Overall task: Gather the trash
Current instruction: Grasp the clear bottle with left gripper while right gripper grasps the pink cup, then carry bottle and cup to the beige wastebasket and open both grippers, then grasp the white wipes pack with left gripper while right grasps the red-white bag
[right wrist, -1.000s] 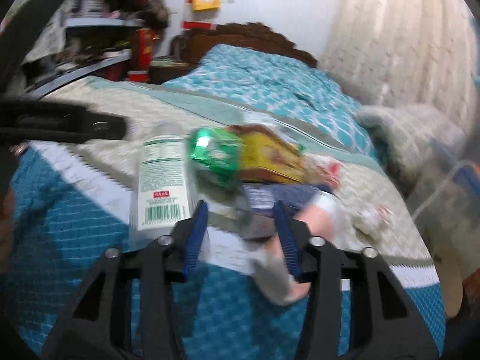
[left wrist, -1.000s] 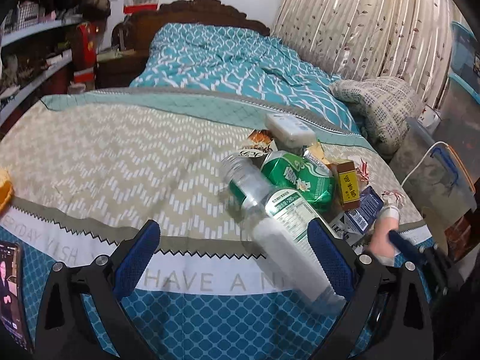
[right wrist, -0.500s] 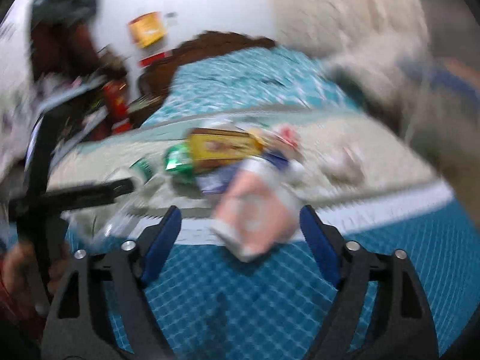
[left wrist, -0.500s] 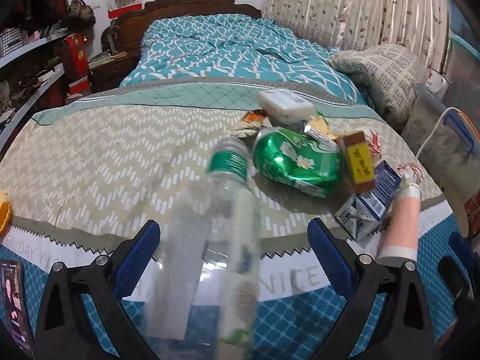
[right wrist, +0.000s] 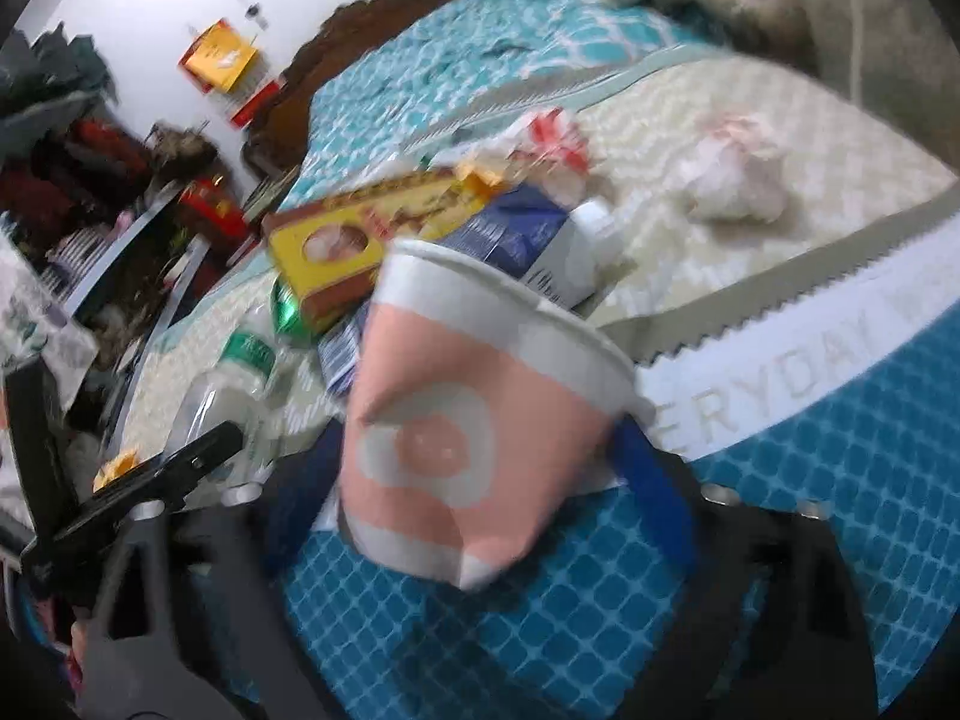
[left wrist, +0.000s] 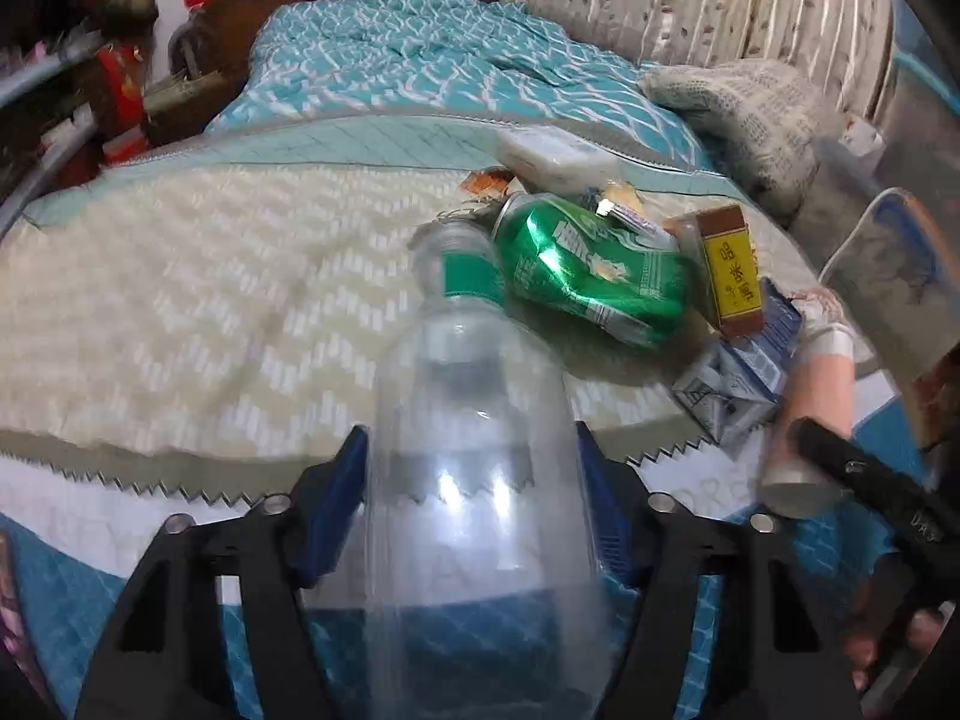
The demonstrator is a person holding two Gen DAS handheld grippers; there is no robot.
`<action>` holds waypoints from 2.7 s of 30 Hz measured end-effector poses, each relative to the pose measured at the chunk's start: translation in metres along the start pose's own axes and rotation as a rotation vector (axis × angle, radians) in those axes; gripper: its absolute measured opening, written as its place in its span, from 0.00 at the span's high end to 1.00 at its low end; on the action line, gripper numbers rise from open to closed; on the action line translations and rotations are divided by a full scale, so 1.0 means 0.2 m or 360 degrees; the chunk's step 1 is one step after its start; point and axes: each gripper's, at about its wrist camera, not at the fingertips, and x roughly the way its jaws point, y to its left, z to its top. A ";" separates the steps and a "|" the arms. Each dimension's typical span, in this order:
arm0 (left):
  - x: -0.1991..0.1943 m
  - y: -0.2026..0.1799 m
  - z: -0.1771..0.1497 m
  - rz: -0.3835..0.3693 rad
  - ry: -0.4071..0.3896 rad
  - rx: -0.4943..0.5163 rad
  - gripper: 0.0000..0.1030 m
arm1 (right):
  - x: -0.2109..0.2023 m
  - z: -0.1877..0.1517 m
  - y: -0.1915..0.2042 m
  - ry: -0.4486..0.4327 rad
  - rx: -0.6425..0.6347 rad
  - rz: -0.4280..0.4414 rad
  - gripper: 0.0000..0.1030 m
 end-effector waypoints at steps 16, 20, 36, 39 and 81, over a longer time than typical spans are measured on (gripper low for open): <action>-0.51 -0.39 -0.02 -0.0670 -0.0318 0.0182 0.42 | -0.51 -0.10 -0.27 -0.0393 0.0004 -0.0036 0.35; -0.34 -0.83 0.10 -0.0903 -0.0146 0.0408 0.42 | -0.68 -0.05 -0.58 -0.0519 0.0223 -0.0074 0.35; 0.62 -2.54 0.26 -0.1062 0.0558 0.0919 0.38 | -0.98 0.19 -1.68 -0.0590 0.0937 -0.0275 0.27; 0.68 -2.60 0.27 -0.0991 0.0556 0.0887 0.25 | -0.99 0.21 -1.70 -0.0662 0.0953 -0.0306 0.19; 0.59 -0.20 1.12 -0.0264 0.0338 -0.0091 0.09 | 0.06 0.68 -0.17 -0.0179 -0.0091 -0.0013 0.22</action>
